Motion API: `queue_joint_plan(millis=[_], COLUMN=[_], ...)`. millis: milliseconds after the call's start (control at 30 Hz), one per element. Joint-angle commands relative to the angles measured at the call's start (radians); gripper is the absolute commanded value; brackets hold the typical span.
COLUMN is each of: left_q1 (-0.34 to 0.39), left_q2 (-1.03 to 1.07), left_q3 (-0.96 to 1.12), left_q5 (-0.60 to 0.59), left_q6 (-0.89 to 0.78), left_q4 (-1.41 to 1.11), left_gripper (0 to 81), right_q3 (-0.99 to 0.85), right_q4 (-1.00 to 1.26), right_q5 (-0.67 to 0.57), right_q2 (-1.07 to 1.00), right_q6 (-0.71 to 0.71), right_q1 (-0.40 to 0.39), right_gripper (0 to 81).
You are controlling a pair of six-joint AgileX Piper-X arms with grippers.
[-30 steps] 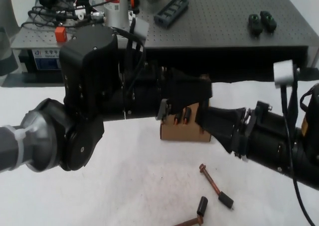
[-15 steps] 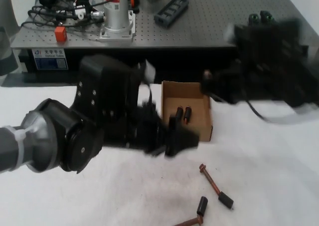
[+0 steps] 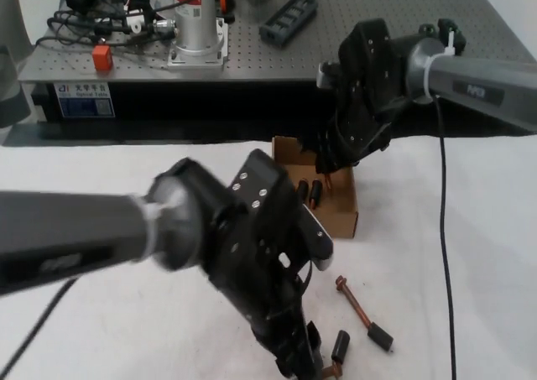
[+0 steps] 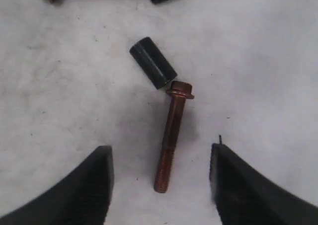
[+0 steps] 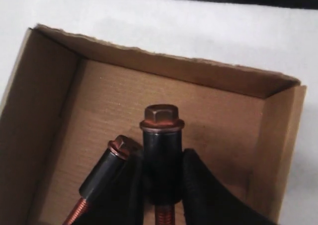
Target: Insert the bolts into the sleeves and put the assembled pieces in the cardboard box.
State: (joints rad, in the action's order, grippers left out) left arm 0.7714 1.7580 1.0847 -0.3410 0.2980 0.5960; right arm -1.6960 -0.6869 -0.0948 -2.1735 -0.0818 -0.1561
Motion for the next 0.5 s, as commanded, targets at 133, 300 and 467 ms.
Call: queue_joint_plan(millis=[133, 300, 467], left_q1=[0.043, 0.104, 0.147], left_q2=[0.085, 0.144, 0.2], left_q3=[0.112, 0.172, 0.184], left_q5=[0.052, 0.125, 0.193], left_q6=[0.083, 0.177, 0.186], left_q4=[0.041, 0.102, 0.115], left_gripper=[41.9, 41.9, 37.5], right_q3=[-0.03, -0.03, -0.03], right_q4=[0.004, 0.001, -0.006], right_q5=[-0.005, -0.012, -0.012], right_q2=[0.006, 0.039, 0.096], right_q6=[0.015, 0.015, 0.025], right_q1=[0.001, 0.006, 0.006], right_gripper=[38.0, 36.2, 35.7])
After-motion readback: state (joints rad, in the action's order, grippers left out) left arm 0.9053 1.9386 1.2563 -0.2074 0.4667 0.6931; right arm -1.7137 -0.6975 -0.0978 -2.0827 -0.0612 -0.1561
